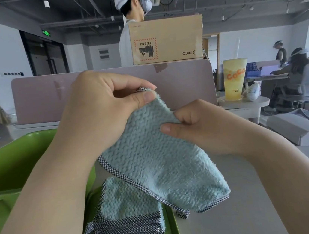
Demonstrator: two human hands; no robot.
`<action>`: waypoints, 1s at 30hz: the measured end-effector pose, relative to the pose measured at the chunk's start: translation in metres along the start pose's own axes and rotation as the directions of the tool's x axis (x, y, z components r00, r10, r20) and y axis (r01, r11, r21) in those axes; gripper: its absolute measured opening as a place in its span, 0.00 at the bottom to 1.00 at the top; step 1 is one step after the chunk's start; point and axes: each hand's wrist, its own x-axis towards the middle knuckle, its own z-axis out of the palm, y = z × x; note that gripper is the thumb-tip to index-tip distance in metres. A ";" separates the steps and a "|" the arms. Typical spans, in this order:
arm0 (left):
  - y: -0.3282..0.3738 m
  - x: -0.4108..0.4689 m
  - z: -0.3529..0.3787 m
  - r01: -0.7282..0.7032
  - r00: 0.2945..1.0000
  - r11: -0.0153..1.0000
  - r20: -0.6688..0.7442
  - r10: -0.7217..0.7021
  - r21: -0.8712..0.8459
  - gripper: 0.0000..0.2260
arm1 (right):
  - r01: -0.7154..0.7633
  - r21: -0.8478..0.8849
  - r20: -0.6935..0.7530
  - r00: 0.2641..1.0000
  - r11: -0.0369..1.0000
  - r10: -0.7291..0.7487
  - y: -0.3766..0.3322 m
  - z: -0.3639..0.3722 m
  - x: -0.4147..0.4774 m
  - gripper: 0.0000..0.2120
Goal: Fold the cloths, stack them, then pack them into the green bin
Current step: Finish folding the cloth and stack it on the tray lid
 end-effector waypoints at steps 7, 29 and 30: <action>-0.015 0.003 0.000 0.040 0.981 0.999 -0.192 -0.039 0.001 0.05 | -0.161 -0.082 0.252 0.952 0.984 0.176 0.037 0.009 0.007 0.20; -0.018 0.004 0.006 0.078 0.982 0.972 -0.148 -0.113 -0.220 0.06 | -0.161 0.454 0.289 0.957 0.876 0.026 0.007 0.006 0.000 0.15; -0.021 0.004 0.006 0.111 0.979 0.968 -0.140 -0.145 -0.226 0.05 | -0.174 0.534 0.312 0.950 0.827 -0.001 0.006 0.005 -0.001 0.11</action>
